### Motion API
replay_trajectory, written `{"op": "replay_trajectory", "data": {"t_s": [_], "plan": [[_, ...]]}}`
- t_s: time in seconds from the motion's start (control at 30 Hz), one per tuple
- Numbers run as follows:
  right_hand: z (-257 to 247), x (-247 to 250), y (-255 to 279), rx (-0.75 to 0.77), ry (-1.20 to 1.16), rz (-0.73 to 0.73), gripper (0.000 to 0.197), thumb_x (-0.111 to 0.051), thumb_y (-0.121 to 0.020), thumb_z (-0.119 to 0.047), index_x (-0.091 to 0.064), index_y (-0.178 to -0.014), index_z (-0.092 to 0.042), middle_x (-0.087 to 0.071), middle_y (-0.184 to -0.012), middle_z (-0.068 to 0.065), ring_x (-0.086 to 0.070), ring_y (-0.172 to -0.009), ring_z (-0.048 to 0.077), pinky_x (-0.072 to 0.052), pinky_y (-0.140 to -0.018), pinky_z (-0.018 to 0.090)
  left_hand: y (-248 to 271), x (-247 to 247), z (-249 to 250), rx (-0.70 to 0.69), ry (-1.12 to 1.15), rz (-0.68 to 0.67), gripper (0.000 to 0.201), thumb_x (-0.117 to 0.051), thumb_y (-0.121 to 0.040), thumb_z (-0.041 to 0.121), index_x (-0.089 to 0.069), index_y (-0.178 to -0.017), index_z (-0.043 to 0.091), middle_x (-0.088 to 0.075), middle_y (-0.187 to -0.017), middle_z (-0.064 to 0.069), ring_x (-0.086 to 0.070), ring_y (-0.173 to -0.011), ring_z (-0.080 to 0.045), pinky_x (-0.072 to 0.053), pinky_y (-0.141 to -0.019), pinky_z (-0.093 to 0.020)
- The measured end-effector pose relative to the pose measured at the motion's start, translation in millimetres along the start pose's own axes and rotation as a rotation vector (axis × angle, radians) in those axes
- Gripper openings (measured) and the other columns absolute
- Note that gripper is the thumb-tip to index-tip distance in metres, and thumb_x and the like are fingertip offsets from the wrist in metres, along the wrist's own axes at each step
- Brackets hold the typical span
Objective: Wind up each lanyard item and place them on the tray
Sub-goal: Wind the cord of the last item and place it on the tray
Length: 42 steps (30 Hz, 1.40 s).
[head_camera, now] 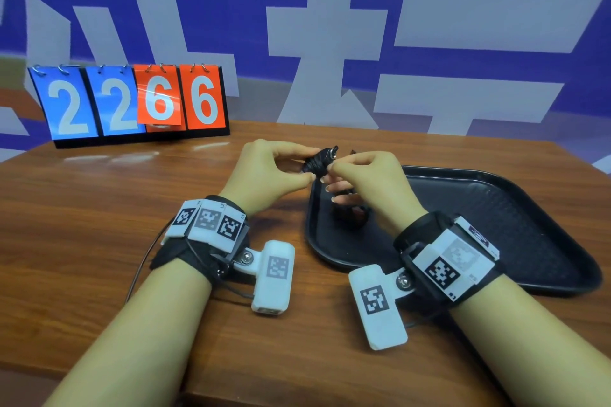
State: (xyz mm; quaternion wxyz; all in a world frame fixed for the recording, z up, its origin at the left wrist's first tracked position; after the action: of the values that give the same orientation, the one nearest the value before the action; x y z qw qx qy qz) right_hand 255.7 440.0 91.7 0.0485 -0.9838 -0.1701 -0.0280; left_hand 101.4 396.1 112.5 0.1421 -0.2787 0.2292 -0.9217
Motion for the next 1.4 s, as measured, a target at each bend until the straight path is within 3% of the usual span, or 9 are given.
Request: {"op": "replay_trajectory", "data": {"t_s": [0.17,0.37,0.63,0.73,0.87,1.0,1.2,1.4], "plan": [[7,-2,0,-0.084,-0.085,0.011,0.014,-0.059,-0.09,-0.004,-0.066,-0.078,-0.003,-0.07,-0.073,0.009,-0.063,-0.052,0.006,-0.043,-0.042,0.013,0,-1,1,-0.003,0.005,-0.021,0.042,-0.08,-0.074,-0.003,-0.074,-0.112,0.013,-0.075,-0.103,0.004,-0.07,-0.094,0.002,-0.049,-0.085,-0.009],[15,1,-4,-0.133,-0.101,0.035,0.014,-0.057,-0.09,-0.006,-0.068,-0.081,-0.002,-0.072,-0.069,0.003,-0.065,-0.053,0.003,-0.046,-0.045,0.012,1,-5,2,-0.01,0.011,-0.037,0.043,-0.085,-0.072,0.002,-0.075,-0.111,0.015,-0.076,-0.102,0.004,-0.071,-0.093,-0.002,-0.053,-0.088,-0.015],[18,0,-5,-0.125,-0.02,0.039,0.017,-0.058,-0.089,-0.008,-0.067,-0.075,-0.009,-0.07,-0.067,0.0,-0.062,-0.052,0.002,-0.044,-0.045,0.012,0,-4,1,-0.005,-0.06,-0.053,0.04,-0.087,-0.071,0.01,-0.077,-0.109,0.017,-0.076,-0.102,0.008,-0.069,-0.097,0.001,-0.05,-0.092,-0.017],[12,1,-5,-0.065,0.041,0.048,0.022,-0.058,-0.088,-0.008,-0.062,-0.067,-0.011,-0.066,-0.062,-0.001,-0.058,-0.048,0.002,-0.041,-0.042,0.012,0,-6,-1,0.03,0.012,-0.06,0.037,-0.086,-0.071,0.008,-0.076,-0.105,0.02,-0.076,-0.099,0.009,-0.07,-0.093,0.0,-0.049,-0.083,-0.01],[7,2,-5,-0.01,0.078,0.027,0.023,-0.057,-0.088,-0.007,-0.059,-0.065,-0.01,-0.064,-0.06,0.001,-0.054,-0.044,0.004,-0.034,-0.037,0.012,0,-8,-5,0.085,0.111,-0.054,0.033,-0.086,-0.073,0.009,-0.077,-0.103,0.02,-0.077,-0.097,0.008,-0.071,-0.093,-0.003,-0.053,-0.085,-0.015],[5,5,-9,0.033,0.11,0.002,0.022,-0.056,-0.085,-0.007,-0.059,-0.063,-0.012,-0.065,-0.062,0.002,-0.055,-0.05,0.009,-0.04,-0.043,0.014,2,-12,-9,0.156,0.266,-0.089,0.036,-0.082,-0.077,0.004,-0.074,-0.112,0.009,-0.077,-0.103,-0.002,-0.073,-0.096,-0.016,-0.058,-0.085,-0.027],[-1,4,-10,0.121,0.171,-0.011,0.019,-0.058,-0.084,-0.004,-0.062,-0.067,-0.011,-0.065,-0.061,0.002,-0.057,-0.052,0.008,-0.043,-0.046,0.015,4,-16,-8,0.203,0.425,-0.1,0.032,-0.078,-0.079,0.002,-0.073,-0.111,0.003,-0.077,-0.1,-0.008,-0.074,-0.094,-0.021,-0.058,-0.078,-0.024],[5,5,-15,0.082,0.062,-0.042,0.019,-0.058,-0.09,-0.007,-0.063,-0.072,-0.009,-0.064,-0.06,-0.001,-0.057,-0.052,0.007,-0.042,-0.047,0.012,5,-20,-10,0.242,0.509,-0.128,0.031,-0.07,-0.086,0.0,-0.069,-0.117,0.001,-0.076,-0.103,-0.011,-0.074,-0.093,-0.02,-0.058,-0.078,-0.023]]}}
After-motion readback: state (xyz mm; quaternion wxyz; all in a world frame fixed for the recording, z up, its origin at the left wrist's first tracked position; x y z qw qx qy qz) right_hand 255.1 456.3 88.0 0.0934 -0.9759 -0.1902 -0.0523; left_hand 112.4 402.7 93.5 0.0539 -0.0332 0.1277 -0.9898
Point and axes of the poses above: each hand's wrist, its own y-axis away from the middle knuckle, its own x-axis out of the back of the hand, z = x × y, the point moved 8 cm from there along -y, towards the middle knuckle
